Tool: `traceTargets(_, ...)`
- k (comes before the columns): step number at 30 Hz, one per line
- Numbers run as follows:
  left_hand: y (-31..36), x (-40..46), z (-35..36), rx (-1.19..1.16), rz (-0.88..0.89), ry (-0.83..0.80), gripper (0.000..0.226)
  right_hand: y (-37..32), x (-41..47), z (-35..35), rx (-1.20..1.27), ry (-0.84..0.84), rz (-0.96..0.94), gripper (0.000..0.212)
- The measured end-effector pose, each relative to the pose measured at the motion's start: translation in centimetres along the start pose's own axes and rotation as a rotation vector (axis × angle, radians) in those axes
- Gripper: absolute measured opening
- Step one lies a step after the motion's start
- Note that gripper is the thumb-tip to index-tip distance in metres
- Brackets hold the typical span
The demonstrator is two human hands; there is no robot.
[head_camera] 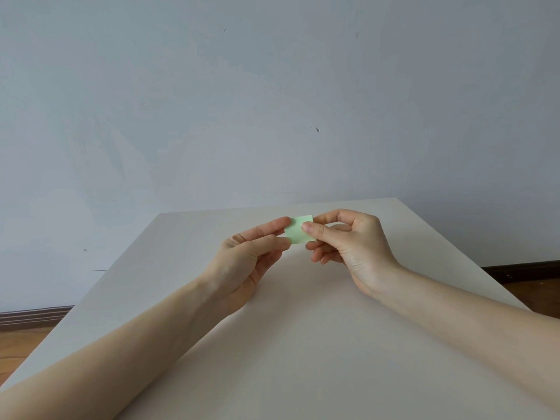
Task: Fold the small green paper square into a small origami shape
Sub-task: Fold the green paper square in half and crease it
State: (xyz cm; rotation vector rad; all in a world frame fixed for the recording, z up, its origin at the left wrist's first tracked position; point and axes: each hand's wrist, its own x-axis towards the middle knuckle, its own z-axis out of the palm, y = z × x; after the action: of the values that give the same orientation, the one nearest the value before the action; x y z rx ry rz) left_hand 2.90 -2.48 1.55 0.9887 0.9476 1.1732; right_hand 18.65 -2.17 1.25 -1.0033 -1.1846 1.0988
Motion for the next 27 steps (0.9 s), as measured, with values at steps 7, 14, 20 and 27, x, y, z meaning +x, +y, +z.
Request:
traceTargets(7, 0.0, 0.03, -0.08, -0.016, 0.008, 0.007, 0.027, -0.04, -0.32, 0.22, 0.115, -0.044, 0.043, 0.024)
traceTargets(14, 0.17, 0.3, -0.29, -0.048, 0.035, 0.055, 0.027, -0.22, -0.29, 0.01, 0.077, -0.085, 0.115, 0.026)
traceTargets(20, 0.01, 0.36, -0.16, -0.05, 0.046, 0.066, 0.027, 0.1, -0.09, 0.1, -0.046, -0.132, 0.094, 0.017)
traceTargets(27, 0.06, 0.37, -0.27, -0.062, 0.037, 0.074, 0.028, 0.03, 0.05, -0.19, -0.045, -0.171, 0.171, 0.021)
